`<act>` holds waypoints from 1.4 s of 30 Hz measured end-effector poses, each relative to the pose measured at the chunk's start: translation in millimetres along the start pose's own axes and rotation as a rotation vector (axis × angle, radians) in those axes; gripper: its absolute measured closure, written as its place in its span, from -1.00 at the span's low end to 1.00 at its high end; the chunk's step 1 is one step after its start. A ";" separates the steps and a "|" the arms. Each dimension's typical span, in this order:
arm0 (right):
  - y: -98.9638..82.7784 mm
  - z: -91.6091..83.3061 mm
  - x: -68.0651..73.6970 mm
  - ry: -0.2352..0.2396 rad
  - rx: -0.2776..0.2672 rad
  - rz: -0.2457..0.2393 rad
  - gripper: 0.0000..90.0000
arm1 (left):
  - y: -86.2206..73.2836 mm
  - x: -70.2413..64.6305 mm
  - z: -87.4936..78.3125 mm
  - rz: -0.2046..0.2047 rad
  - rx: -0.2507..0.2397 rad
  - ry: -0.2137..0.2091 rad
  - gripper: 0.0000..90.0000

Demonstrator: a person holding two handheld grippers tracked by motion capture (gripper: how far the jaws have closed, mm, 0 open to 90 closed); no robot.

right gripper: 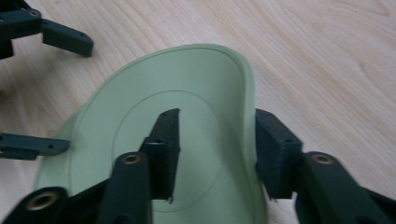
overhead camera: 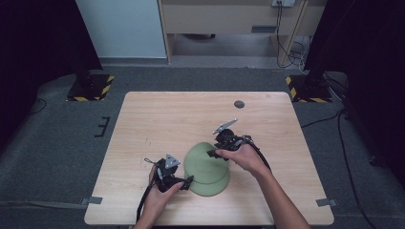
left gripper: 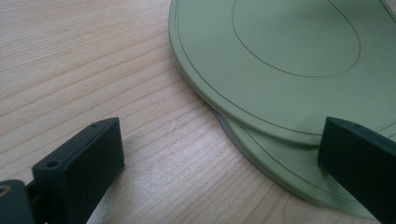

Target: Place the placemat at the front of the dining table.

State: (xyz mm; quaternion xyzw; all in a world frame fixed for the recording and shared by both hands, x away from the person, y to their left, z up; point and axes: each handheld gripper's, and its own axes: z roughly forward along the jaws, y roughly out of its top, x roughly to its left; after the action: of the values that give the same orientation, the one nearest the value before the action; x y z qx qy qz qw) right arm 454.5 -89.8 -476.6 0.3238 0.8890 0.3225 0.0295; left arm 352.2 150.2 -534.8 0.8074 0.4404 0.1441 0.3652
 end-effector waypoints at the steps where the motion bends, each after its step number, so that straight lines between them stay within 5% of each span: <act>1: 0.0 -0.4 -0.8 -0.002 -0.003 0.000 0.37 | 0.0 0.0 0.0 0.000 0.000 0.000 -1.00; 7: 0.3 -5.5 -2.1 -0.044 -0.021 -0.015 0.89 | 0.0 -1.2 -0.6 0.006 -0.001 0.007 -1.00; 25: 7.6 -28.2 2.1 -0.068 -0.049 -0.018 0.91 | -0.6 2.2 -4.0 0.001 -0.008 0.012 -0.95; 31: 19.2 -42.3 4.7 -0.067 -0.075 -0.023 0.91 | 0.2 19.8 -14.9 -0.054 -0.048 0.058 -0.94; 42: 22.3 -53.4 -0.3 -0.079 -0.091 0.000 0.91 | -3.4 43.5 -22.1 -0.107 -0.048 0.136 -0.92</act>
State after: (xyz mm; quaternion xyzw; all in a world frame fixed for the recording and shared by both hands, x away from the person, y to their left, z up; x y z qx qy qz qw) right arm 453.2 -106.6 -421.2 0.3346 0.8715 0.3496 0.0792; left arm 362.7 197.2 -525.8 0.7622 0.5031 0.1892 0.3608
